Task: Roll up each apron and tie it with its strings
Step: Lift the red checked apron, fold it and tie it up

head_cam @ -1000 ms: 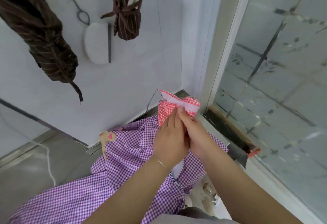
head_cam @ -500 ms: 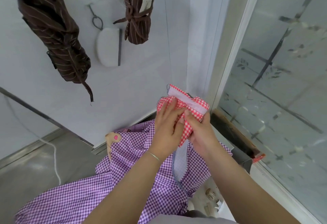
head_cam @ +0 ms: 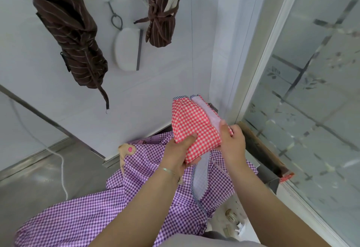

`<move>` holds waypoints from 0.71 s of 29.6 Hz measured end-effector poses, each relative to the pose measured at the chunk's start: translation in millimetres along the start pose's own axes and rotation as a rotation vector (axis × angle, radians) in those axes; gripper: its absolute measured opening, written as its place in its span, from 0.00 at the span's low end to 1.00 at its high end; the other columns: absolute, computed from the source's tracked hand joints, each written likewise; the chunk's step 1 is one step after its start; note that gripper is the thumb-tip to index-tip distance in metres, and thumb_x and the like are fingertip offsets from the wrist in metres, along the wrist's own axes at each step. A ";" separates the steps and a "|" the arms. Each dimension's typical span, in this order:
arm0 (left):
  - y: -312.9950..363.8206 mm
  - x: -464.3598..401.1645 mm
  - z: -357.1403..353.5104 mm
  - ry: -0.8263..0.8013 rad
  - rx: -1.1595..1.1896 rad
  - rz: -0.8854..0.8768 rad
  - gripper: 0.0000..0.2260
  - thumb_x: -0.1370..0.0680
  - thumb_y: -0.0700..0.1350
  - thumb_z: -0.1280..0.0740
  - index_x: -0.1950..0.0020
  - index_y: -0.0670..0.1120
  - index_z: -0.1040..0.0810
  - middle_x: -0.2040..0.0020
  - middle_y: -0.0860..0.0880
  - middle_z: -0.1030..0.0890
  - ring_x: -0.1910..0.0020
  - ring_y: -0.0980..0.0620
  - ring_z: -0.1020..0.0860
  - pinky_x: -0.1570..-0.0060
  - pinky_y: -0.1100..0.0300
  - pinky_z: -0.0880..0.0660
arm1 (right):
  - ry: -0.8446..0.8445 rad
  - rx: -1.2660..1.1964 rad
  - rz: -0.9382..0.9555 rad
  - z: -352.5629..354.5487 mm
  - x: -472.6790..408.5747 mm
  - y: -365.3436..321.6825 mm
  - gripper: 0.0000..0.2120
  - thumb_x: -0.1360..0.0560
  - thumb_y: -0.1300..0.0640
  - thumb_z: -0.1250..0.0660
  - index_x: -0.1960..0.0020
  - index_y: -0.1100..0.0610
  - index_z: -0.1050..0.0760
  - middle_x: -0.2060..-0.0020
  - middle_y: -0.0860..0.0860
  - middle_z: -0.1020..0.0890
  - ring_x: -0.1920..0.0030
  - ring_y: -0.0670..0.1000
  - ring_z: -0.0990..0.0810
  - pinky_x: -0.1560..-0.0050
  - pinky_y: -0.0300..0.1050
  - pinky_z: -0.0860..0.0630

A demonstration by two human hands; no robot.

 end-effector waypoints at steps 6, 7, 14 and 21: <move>10.9 1.7 2.6 0.027 -0.155 -0.143 0.10 0.27 0.46 0.26 0.50 0.47 0.23 0.55 0.48 0.17 0.63 0.52 0.17 0.70 0.59 0.21 | -0.177 0.211 0.079 -17.0 11.6 -5.2 0.39 0.32 0.35 0.31 0.28 0.48 0.41 0.43 0.41 0.31 0.46 0.42 0.28 0.51 0.37 0.29; 12.1 2.3 4.3 0.005 -0.186 -0.166 0.09 0.28 0.45 0.25 0.51 0.47 0.23 0.56 0.48 0.16 0.64 0.52 0.17 0.71 0.59 0.21 | -0.202 0.195 0.034 -14.4 7.7 -8.1 0.38 0.32 0.36 0.30 0.29 0.48 0.38 0.44 0.41 0.29 0.47 0.44 0.26 0.52 0.37 0.27; 19.5 3.2 17.9 -0.056 -0.283 -0.218 0.09 0.26 0.53 0.28 0.51 0.50 0.20 0.54 0.50 0.15 0.59 0.53 0.16 0.65 0.59 0.20 | -0.330 0.122 -0.084 -2.3 -0.2 -14.2 0.17 0.24 0.46 0.33 0.42 0.57 0.23 0.51 0.51 0.17 0.54 0.49 0.17 0.53 0.45 0.20; 22.6 -6.5 31.1 -0.185 -0.212 0.113 0.14 0.24 0.53 0.31 0.43 0.47 0.23 0.48 0.47 0.18 0.50 0.49 0.19 0.59 0.55 0.19 | -0.260 0.121 0.316 -3.6 19.3 -11.2 0.27 0.29 0.40 0.36 0.36 0.55 0.24 0.48 0.45 0.18 0.50 0.45 0.18 0.50 0.42 0.19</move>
Point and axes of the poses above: each hand's wrist, its own x-axis away from the middle knuckle, its own z-axis out of the back of the hand, y = z × x, the point moved 2 cm from there along -x, towards the middle knuckle
